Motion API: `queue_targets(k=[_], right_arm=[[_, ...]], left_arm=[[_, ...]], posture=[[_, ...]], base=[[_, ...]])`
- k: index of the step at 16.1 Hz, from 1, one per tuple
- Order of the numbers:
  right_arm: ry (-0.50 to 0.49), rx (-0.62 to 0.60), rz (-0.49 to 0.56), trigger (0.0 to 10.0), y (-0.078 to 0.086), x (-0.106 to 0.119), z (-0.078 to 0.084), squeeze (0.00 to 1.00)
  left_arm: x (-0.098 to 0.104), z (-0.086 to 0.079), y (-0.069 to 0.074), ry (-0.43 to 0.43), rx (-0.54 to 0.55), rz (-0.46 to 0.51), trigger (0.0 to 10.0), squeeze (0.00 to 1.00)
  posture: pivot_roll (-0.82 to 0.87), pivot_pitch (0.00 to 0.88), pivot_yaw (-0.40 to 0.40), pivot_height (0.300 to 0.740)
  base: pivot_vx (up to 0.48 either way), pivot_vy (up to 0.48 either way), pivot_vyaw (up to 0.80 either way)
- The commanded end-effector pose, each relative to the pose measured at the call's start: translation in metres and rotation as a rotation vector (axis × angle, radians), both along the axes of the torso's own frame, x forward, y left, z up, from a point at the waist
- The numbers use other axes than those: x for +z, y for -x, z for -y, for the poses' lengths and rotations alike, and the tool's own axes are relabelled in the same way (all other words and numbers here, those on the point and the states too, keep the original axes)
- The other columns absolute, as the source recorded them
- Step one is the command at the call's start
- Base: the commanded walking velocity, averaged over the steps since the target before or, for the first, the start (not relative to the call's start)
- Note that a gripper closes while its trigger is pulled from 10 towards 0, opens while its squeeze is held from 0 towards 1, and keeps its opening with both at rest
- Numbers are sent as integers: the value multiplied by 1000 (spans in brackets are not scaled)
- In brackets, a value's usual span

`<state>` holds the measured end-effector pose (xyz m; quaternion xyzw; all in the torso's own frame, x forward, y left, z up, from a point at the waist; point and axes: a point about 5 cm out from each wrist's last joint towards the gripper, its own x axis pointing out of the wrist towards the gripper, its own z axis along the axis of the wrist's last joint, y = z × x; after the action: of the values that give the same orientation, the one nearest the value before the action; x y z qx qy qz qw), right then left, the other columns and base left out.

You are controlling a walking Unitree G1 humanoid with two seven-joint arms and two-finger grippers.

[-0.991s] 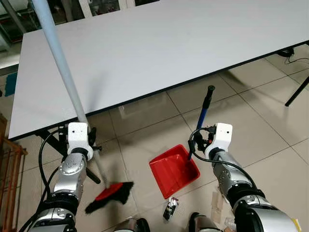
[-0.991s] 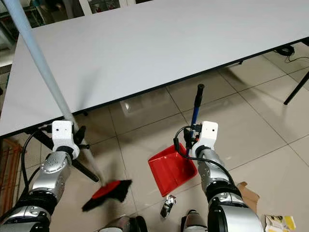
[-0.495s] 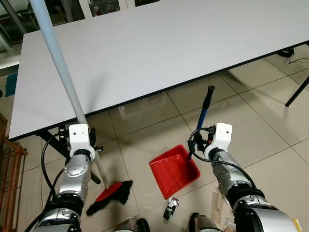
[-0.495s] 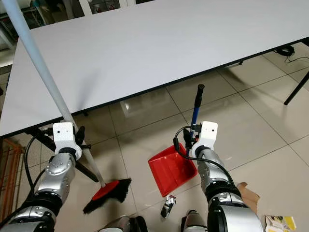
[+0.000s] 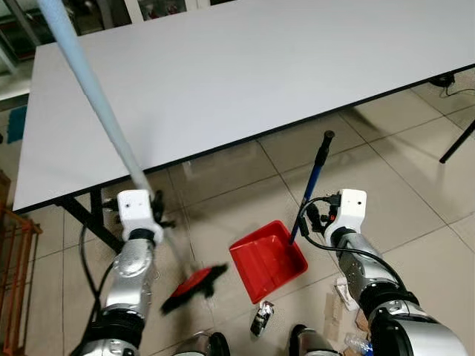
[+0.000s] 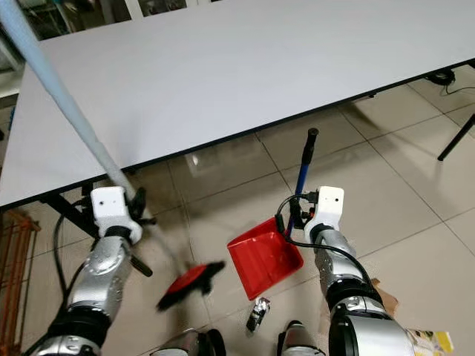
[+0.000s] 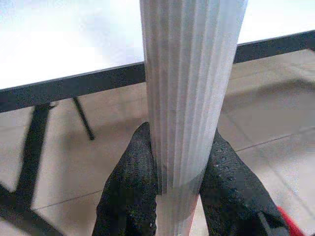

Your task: Sweep floor

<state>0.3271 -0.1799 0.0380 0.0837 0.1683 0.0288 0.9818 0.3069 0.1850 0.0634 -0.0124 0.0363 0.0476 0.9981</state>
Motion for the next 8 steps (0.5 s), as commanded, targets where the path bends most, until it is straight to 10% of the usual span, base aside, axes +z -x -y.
queue_targets(k=[1,8], right_arm=[[15,14,-19,10000,3,-5,-1,1000],[31,18,-31,10000,11,-12,2,1000]], left_arm=[[0,-3,3,-7,1,1,10000,0],[-8,-22,17,-56,88,-52,10000,0]], posture=[[-183,162,102,740],[-184,205,103,740]], base=[[0,0,0],[0,0,0]])
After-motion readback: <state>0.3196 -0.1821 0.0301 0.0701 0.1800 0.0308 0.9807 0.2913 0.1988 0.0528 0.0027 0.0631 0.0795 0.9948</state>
